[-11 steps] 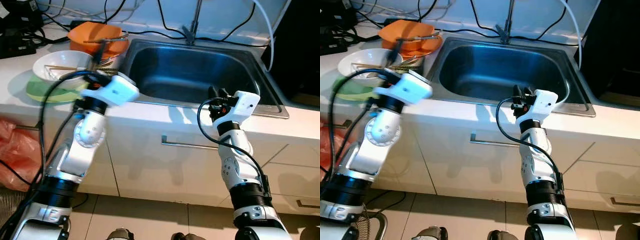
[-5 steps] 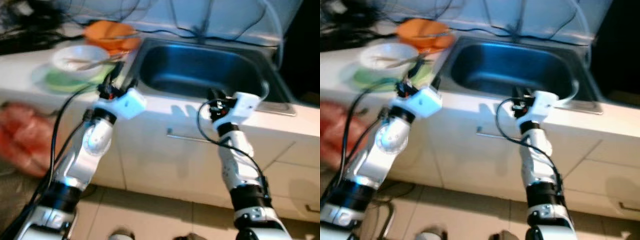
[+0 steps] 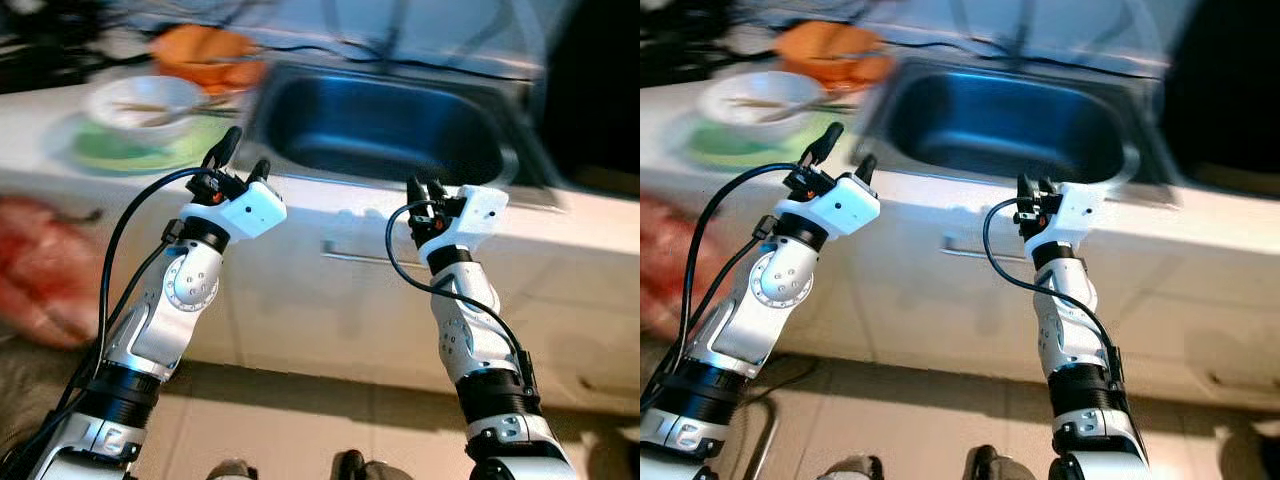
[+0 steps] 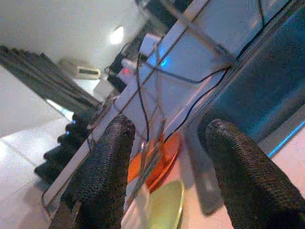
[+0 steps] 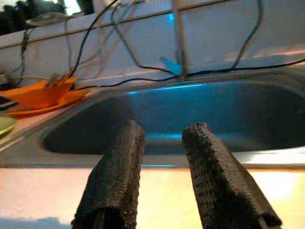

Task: Kitchen organization

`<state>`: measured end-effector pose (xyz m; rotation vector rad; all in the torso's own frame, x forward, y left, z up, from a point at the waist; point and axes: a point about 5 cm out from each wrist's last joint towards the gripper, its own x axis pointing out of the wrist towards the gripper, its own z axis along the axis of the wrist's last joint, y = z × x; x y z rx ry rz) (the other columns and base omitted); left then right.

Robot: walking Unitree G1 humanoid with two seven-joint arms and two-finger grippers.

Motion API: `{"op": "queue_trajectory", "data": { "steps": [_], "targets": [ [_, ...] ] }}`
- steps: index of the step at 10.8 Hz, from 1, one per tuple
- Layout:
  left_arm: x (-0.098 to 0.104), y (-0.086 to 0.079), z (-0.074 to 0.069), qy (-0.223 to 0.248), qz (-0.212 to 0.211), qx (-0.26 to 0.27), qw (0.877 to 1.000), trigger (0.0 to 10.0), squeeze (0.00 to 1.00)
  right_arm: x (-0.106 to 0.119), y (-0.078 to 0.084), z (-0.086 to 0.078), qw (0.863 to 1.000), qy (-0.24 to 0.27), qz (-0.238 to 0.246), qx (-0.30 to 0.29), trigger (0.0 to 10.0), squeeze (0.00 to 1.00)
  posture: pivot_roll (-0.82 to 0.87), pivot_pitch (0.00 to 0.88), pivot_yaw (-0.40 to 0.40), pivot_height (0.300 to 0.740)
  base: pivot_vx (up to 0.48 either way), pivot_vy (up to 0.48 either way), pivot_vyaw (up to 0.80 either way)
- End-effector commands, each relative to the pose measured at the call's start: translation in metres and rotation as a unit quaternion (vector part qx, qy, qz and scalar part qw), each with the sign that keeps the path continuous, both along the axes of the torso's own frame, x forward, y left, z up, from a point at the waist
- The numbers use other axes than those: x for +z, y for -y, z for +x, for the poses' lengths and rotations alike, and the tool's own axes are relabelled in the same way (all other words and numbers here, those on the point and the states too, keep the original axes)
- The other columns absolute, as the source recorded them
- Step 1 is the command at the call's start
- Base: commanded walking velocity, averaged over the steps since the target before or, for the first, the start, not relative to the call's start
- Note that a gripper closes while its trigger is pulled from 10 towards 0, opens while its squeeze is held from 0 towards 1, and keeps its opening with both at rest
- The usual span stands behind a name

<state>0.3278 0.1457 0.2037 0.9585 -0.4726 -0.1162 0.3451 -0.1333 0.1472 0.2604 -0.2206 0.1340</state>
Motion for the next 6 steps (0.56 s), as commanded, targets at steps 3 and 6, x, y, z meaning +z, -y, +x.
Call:
{"op": "queue_trajectory", "data": {
  "steps": [3,6],
  "targets": [
    [0.0059,0.0013,0.0002,0.012,0.000,0.004,1.000,10.0,0.00,0.0044,0.0027,0.0004,1.000,0.008,-0.013,0.000,10.0,0.00,0.08,0.095,-0.067,0.740,0.249,0.000,0.23],
    [0.0058,0.0005,0.0004,0.015,-0.001,0.012,1.000,10.0,0.00,0.0037,0.0048,0.0007,1.000,0.006,-0.001,-0.005,10.0,0.00,0.08,0.095,-0.067,0.740,0.247,0.000,0.25]
  ]
}}
